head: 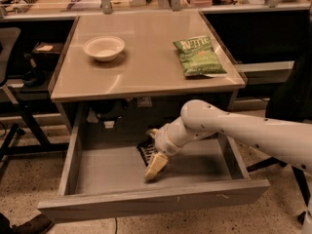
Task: Pick rxbar chocolate from top drawer and place on counter
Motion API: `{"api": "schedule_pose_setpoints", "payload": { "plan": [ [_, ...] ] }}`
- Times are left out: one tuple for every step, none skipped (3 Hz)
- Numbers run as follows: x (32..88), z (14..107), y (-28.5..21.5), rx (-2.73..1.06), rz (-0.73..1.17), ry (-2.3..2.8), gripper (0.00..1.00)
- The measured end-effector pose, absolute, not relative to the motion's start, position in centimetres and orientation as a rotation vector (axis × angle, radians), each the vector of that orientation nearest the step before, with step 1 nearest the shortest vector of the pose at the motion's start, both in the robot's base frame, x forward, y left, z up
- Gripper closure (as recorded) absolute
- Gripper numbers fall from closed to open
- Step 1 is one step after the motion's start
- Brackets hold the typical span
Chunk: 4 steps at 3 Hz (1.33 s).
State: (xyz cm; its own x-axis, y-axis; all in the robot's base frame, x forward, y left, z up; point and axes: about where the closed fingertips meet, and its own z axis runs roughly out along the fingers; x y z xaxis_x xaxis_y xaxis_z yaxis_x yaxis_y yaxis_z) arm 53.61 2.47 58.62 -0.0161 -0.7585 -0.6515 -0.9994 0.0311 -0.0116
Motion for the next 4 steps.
{"api": "schedule_pose_setpoints", "payload": {
  "plan": [
    [53.61, 58.62, 2.47, -1.778, 0.647, 1.826, 0.35],
    [53.61, 58.61, 2.47, -1.778, 0.647, 1.826, 0.59],
    [53.61, 58.61, 2.47, -1.778, 0.647, 1.826, 0.8],
    [53.58, 58.96, 2.51, -1.765, 0.644, 1.841, 1.0]
  ]
}}
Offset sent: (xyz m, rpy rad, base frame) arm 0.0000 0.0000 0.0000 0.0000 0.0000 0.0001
